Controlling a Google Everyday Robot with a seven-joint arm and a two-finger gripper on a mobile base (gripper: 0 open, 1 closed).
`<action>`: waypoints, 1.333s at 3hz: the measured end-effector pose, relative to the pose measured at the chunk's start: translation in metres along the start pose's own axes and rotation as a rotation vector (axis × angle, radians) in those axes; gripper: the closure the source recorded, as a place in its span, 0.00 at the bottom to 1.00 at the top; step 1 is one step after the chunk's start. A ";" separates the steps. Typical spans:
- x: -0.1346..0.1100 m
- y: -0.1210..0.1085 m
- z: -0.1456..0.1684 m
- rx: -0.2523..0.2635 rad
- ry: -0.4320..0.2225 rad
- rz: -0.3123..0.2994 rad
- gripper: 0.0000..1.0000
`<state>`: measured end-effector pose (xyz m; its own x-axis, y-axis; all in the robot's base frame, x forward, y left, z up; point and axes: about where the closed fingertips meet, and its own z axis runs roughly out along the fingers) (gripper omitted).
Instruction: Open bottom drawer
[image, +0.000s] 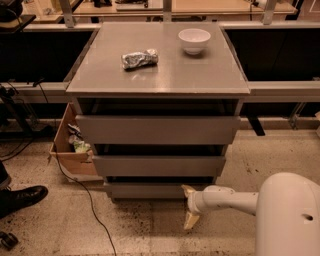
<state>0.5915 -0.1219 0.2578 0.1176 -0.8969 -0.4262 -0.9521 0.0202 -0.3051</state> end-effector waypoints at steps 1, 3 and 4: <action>0.004 -0.009 0.020 0.007 -0.019 0.020 0.00; 0.014 -0.043 0.083 0.064 -0.035 0.051 0.00; 0.013 -0.057 0.102 0.102 -0.027 0.048 0.00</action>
Offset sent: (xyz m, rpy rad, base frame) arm 0.0825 0.0242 -0.0794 0.0585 -0.0240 -0.0774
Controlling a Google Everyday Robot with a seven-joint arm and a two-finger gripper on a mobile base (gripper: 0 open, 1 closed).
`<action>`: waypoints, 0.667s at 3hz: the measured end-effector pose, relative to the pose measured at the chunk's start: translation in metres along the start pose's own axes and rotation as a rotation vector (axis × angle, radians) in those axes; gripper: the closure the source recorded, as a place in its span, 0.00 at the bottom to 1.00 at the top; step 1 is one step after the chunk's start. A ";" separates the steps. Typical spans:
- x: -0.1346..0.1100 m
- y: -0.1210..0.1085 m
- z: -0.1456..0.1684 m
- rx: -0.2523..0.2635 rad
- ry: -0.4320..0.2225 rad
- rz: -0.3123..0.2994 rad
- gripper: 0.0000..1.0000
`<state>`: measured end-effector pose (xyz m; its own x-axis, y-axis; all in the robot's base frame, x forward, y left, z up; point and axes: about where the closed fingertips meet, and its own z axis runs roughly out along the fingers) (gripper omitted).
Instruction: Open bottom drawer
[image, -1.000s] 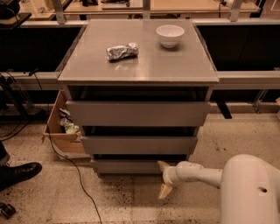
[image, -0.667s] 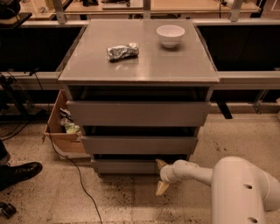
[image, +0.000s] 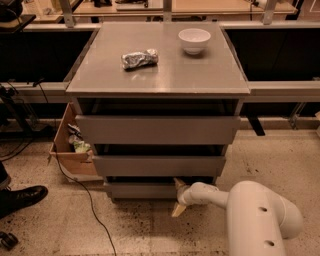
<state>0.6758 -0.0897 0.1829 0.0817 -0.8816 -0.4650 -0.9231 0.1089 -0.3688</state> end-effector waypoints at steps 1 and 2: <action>0.003 -0.007 0.016 0.025 0.028 -0.010 0.00; 0.012 -0.005 0.024 0.031 0.059 -0.021 0.18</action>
Offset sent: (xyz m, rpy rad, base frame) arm 0.0182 -0.0059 -0.0330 -0.1032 -0.0439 -0.0296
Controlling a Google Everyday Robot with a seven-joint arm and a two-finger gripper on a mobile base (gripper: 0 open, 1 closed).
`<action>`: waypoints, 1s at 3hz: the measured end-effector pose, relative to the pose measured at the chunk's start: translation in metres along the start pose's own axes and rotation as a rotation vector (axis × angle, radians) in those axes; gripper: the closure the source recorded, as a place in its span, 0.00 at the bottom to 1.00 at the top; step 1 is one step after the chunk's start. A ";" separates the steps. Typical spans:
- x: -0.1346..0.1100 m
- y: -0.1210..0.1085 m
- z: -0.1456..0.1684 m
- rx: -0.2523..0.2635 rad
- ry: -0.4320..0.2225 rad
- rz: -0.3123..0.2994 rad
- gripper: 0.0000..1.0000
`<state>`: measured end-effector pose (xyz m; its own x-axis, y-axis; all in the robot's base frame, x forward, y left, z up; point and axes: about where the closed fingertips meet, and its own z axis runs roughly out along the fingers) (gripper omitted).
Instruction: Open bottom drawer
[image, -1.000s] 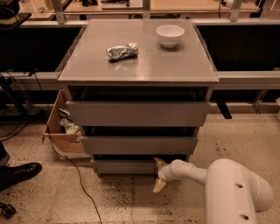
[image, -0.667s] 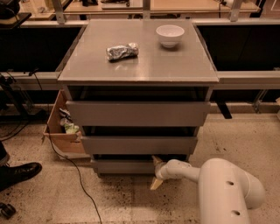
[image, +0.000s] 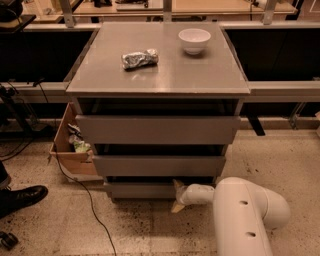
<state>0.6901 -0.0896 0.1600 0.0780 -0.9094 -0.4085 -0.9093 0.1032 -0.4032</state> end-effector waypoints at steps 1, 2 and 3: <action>0.015 0.008 -0.011 0.007 0.030 -0.013 0.50; 0.016 0.010 -0.020 0.008 0.033 -0.016 0.73; 0.012 0.007 -0.028 0.008 0.033 -0.016 0.70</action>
Offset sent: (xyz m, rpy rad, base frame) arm -0.0460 -0.0433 0.0158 -0.0549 -0.0230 -0.0073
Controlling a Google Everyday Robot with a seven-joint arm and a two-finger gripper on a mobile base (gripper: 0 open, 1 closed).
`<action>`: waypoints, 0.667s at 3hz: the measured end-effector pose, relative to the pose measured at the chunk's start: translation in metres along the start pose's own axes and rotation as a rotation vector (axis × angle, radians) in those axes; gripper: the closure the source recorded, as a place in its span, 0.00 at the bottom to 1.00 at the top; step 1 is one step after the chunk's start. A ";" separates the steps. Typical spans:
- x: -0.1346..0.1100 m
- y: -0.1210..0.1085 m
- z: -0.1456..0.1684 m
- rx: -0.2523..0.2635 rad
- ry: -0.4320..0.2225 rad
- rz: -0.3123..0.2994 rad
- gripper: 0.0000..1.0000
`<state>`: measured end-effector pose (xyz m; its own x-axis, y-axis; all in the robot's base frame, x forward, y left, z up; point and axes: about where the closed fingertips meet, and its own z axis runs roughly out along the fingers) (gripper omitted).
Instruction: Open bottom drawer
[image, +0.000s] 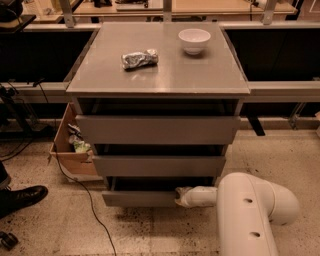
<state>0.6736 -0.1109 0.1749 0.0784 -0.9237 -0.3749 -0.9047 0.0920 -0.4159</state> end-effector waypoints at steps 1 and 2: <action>-0.002 -0.002 -0.005 0.000 0.000 0.000 0.47; -0.004 -0.004 -0.008 0.000 0.000 0.000 0.24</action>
Offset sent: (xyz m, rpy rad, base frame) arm -0.1070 -0.0474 -0.0042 -0.0509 0.1000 0.0043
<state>0.6736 -0.1110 0.1849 0.0783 -0.9238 -0.3749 -0.9047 0.0921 -0.4160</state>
